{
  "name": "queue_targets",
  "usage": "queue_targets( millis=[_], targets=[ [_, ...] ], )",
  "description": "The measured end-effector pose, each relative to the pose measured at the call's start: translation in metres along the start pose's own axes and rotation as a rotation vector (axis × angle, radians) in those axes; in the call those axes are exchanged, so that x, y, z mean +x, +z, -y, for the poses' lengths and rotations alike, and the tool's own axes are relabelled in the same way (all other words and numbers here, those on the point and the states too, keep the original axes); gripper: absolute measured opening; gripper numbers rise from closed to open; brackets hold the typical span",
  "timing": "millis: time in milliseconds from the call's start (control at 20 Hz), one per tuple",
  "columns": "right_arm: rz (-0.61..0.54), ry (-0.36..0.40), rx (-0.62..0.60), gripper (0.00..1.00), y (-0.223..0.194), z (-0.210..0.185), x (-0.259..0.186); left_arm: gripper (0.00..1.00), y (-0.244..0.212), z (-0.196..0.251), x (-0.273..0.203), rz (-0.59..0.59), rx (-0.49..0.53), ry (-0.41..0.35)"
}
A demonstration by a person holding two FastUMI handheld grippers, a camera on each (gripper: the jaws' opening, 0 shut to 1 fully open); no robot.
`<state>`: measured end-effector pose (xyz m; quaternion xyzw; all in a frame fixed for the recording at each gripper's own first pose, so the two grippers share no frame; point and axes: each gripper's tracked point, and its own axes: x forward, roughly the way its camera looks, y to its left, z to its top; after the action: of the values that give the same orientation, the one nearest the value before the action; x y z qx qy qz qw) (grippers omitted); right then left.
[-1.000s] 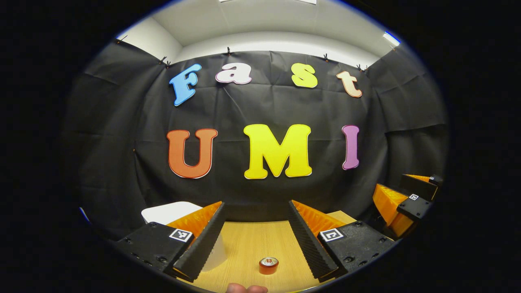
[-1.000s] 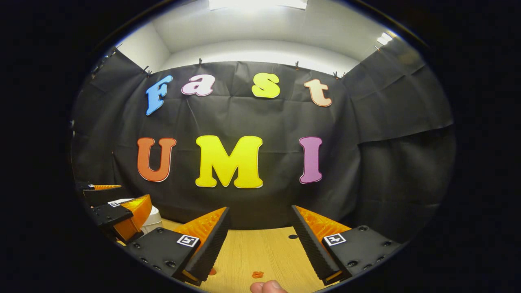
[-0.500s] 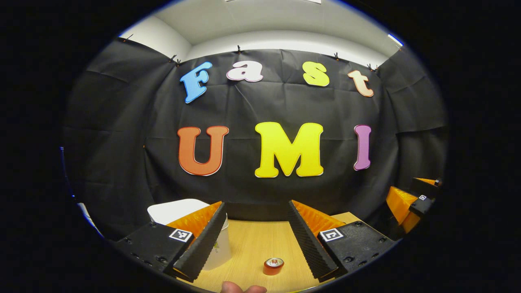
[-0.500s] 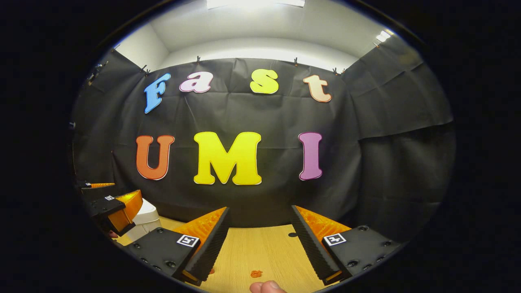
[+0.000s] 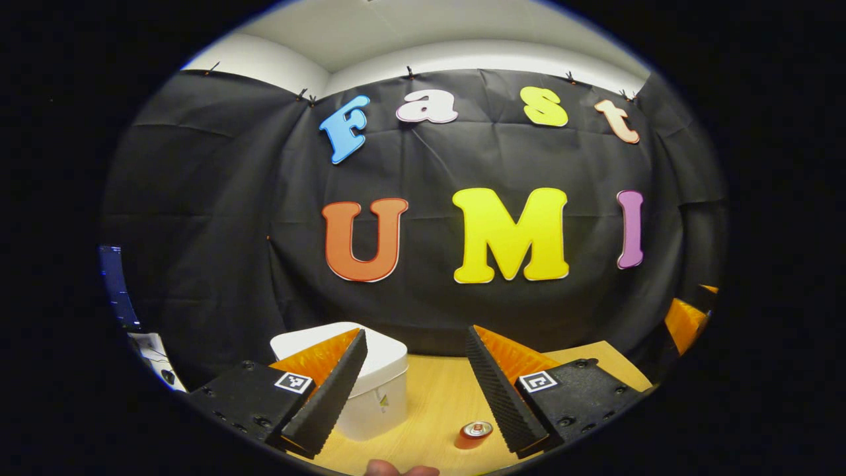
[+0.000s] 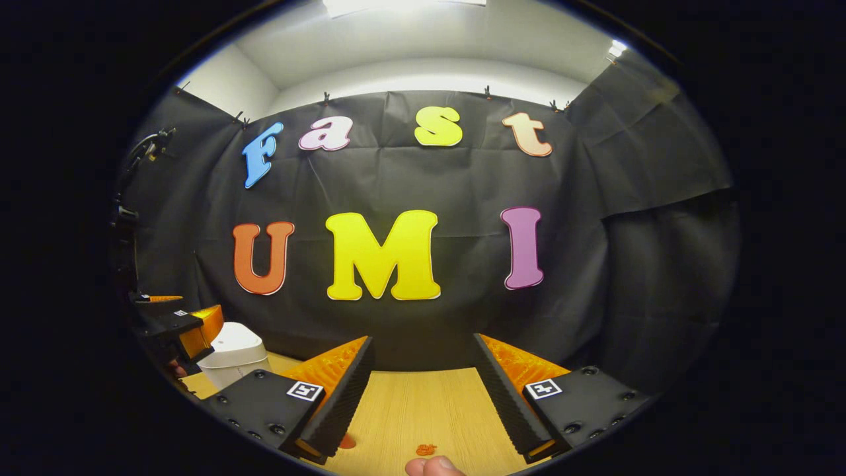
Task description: Press the lid of the desktop garbage bin to open it, pick up the crumpled paper on the desktop and throw it into the bin, then pick up the pop can on the desktop and drop it into the bin, and finally close the garbage bin lid.
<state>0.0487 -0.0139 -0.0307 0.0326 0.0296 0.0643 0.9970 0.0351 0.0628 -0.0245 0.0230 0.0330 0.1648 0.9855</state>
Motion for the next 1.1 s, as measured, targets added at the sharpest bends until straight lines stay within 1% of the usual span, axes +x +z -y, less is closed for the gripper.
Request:
queue_targets(
  millis=[150, 300, 400, 600, 650, 700, 750, 800, 950, 1100],
  targets=[
    [-0.012, 0.021, 0.02, 0.95, -0.003, 0.012, 0.01, 0.97, 0.001, -0.016, 0.015, 0.0, -0.002, 0.086],
    [-0.032, 0.021, 0.006, 0.94, -0.007, 0.019, 0.02, 0.97, -0.003, -0.032, 0.034, -0.008, -0.004, 0.159],
    [-0.02, 0.016, -0.005, 0.94, 0.0, 0.021, 0.025, 0.96, -0.006, -0.036, 0.048, -0.014, -0.002, 0.183],
    [-0.003, -0.008, -0.028, 0.94, 0.009, 0.02, 0.032, 0.9, -0.022, -0.046, 0.081, -0.045, -0.028, 0.228],
    [-0.004, -0.015, -0.036, 0.93, 0.01, 0.019, 0.034, 0.87, -0.025, -0.051, 0.088, -0.047, -0.036, 0.245],
    [-0.008, -0.022, -0.045, 0.94, 0.009, 0.019, 0.035, 0.85, -0.028, -0.054, 0.092, -0.047, -0.038, 0.262],
    [-0.013, -0.028, -0.05, 0.94, 0.009, 0.019, 0.036, 0.8, -0.03, -0.058, 0.098, -0.053, -0.043, 0.282],
    [-0.011, -0.031, -0.053, 0.94, 0.01, 0.019, 0.036, 0.77, -0.034, -0.059, 0.104, -0.064, -0.053, 0.29],
    [-0.009, -0.039, -0.068, 0.94, 0.011, 0.017, 0.038, 0.64, -0.048, -0.067, 0.119, -0.107, -0.095, 0.322],
    [-0.011, -0.042, -0.075, 0.94, 0.012, 0.015, 0.038, 0.58, -0.067, -0.077, 0.129, -0.16, -0.143, 0.36]
  ],
)
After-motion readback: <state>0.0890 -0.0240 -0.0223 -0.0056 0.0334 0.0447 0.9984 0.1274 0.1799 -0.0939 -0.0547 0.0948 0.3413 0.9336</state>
